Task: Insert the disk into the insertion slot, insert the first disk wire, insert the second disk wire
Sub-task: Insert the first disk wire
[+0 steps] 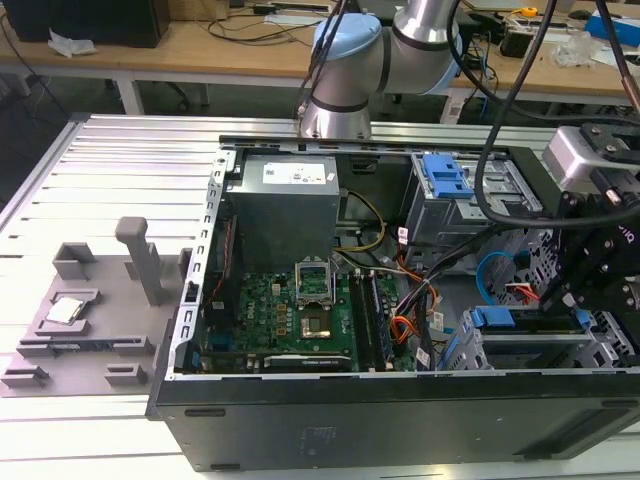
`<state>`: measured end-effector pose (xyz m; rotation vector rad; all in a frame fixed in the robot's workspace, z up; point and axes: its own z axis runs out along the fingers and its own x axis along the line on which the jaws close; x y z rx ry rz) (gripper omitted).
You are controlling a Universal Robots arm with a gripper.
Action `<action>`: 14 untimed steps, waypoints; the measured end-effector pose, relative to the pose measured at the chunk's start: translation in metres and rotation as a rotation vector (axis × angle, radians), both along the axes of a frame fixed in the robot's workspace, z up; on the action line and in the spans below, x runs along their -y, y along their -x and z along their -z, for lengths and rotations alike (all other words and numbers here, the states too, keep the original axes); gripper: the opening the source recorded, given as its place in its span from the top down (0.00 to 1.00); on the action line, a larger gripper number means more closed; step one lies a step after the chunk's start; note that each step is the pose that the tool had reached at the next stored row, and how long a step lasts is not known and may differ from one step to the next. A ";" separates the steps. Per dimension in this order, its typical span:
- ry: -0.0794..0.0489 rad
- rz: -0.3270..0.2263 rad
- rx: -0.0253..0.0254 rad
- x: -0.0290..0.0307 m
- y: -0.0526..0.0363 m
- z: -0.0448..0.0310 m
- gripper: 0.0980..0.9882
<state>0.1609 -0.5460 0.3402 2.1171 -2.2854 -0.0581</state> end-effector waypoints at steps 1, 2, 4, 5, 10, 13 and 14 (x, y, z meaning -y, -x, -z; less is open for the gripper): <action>0.000 0.000 0.0000 0.0000 -0.0003 0.0005 0.91; 0.000 0.000 -0.0001 0.0000 -0.0007 0.0009 0.91; 0.000 0.000 -0.0001 0.0000 -0.0015 0.0024 0.91; 0.000 0.000 -0.0001 0.0000 -0.0019 0.0031 0.91; 0.001 0.000 0.0000 0.0000 -0.0029 0.0060 0.91; 0.000 0.000 0.0000 0.0000 -0.0029 0.0065 0.91; -0.002 0.000 0.0002 -0.0001 -0.0029 0.0075 0.90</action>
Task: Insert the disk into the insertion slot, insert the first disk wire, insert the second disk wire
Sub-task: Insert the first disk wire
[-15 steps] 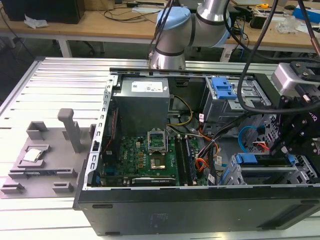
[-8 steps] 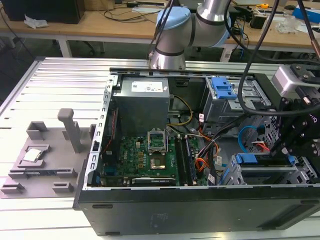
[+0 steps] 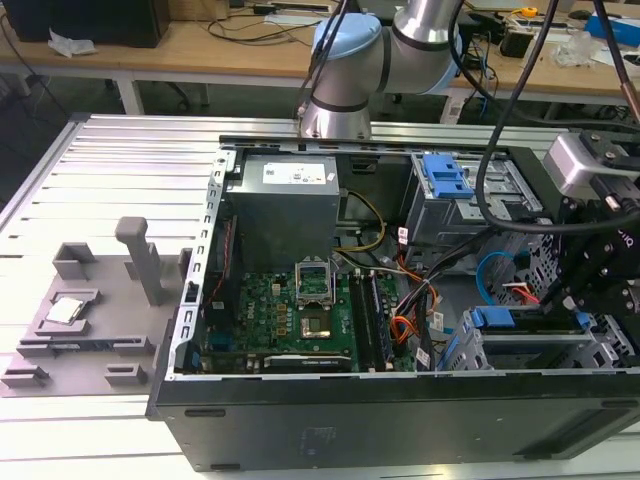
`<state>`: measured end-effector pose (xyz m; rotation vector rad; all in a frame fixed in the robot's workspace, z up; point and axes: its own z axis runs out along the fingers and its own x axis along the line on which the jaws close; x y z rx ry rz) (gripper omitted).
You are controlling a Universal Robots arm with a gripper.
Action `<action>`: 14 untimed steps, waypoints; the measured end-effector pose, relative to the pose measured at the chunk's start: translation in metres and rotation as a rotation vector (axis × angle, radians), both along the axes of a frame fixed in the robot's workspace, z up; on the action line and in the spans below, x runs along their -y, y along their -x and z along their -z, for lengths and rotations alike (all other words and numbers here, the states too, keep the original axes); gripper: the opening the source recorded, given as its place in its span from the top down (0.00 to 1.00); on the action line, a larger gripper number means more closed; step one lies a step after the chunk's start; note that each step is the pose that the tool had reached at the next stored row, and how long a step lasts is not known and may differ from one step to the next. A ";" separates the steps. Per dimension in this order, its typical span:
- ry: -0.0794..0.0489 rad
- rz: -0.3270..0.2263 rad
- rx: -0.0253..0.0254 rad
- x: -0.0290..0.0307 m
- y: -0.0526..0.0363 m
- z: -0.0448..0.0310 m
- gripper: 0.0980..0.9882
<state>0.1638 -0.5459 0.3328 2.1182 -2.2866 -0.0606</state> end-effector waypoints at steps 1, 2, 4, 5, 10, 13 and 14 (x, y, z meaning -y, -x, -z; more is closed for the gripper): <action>0.001 0.000 -0.0002 0.0000 0.0000 -0.0004 0.90; 0.002 0.000 -0.0002 0.0001 0.0000 -0.0024 0.83; 0.002 0.000 -0.0002 0.0000 0.0000 -0.0145 0.83; 0.003 0.000 -0.0001 0.0000 0.0001 -0.0194 0.83; 0.003 0.000 0.0001 -0.0022 0.0002 -0.0520 0.99; 0.003 0.000 0.0001 -0.0023 0.0002 -0.0527 0.99; 0.003 0.000 0.0001 -0.0023 0.0002 -0.0527 0.99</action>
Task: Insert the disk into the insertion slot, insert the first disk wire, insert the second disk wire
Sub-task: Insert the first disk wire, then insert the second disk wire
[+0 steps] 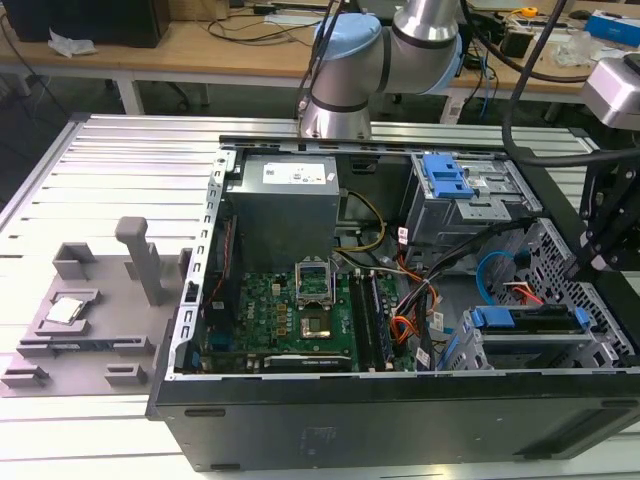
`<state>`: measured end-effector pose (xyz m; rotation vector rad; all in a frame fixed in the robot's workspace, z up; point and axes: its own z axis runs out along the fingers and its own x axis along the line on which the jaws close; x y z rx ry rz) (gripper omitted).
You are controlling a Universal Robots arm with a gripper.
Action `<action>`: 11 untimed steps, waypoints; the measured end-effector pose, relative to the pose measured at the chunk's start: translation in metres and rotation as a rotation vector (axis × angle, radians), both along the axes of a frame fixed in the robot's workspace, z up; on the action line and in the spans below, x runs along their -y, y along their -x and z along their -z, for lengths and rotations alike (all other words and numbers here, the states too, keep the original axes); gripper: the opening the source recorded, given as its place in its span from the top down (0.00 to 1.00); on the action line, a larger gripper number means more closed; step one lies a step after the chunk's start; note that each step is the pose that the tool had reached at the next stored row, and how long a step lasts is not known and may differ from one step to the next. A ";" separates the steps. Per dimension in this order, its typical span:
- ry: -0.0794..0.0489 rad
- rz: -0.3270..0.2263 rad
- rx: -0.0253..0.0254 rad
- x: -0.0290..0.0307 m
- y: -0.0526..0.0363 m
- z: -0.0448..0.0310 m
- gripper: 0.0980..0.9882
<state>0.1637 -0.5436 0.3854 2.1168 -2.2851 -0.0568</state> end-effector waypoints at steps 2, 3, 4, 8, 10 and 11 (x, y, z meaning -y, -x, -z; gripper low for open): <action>0.000 0.000 0.0000 0.0000 0.0000 -0.0001 0.99; 0.000 0.000 0.0000 0.0000 0.0000 -0.0001 0.99; 0.000 0.000 0.0001 0.0000 0.0000 -0.0002 0.99; 0.000 0.000 0.0001 0.0000 0.0000 -0.0003 0.84; 0.001 0.000 0.0001 -0.0013 0.0004 -0.0004 0.84; 0.000 -0.001 0.0001 -0.0058 0.0036 0.0006 0.84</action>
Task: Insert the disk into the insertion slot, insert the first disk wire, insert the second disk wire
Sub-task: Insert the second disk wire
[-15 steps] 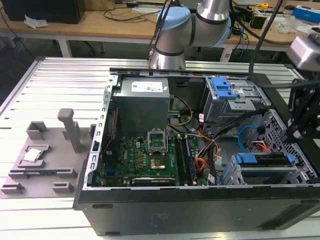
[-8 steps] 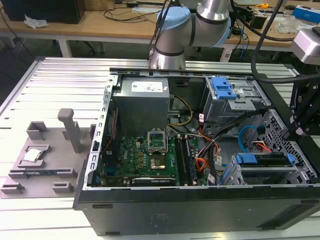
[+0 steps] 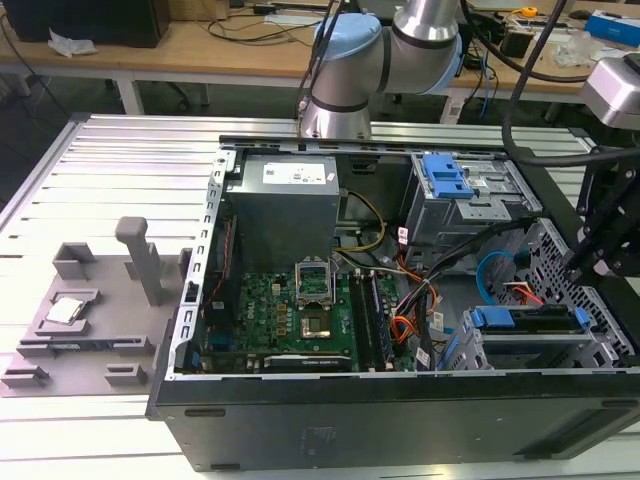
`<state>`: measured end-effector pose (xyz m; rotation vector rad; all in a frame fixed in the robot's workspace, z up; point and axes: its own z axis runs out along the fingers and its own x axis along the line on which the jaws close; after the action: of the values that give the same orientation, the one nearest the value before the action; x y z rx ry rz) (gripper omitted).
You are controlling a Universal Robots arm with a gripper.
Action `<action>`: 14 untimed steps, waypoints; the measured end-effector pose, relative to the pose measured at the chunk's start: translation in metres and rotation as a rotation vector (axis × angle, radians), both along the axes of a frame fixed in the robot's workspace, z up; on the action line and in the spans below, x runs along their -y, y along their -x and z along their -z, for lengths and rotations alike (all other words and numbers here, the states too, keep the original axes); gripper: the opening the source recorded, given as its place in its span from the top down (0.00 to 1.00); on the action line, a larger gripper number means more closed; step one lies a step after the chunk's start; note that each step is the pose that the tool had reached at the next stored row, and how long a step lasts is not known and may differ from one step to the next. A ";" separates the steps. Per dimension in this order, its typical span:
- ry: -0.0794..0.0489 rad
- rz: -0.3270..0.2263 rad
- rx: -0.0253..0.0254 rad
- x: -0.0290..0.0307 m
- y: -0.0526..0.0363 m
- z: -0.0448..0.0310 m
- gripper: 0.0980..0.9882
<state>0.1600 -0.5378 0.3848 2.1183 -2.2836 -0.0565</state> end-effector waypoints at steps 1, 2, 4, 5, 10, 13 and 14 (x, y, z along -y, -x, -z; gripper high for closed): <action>0.000 -0.002 0.0001 -0.0059 0.0045 0.0016 0.84; 0.000 -0.003 0.0002 -0.0105 0.0077 0.0027 0.84; 0.000 -0.004 0.0001 -0.0152 0.0105 0.0035 0.84; 0.000 -0.006 0.0001 -0.0189 0.0132 0.0040 0.84; 0.000 -0.031 0.0001 -0.0275 0.0297 0.0069 0.84; 0.000 -0.060 0.0000 -0.0265 0.0321 0.0077 0.84; 0.000 -0.074 0.0001 -0.0263 0.0324 0.0081 0.84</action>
<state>0.1276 -0.5115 0.3768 2.2005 -2.2032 -0.0553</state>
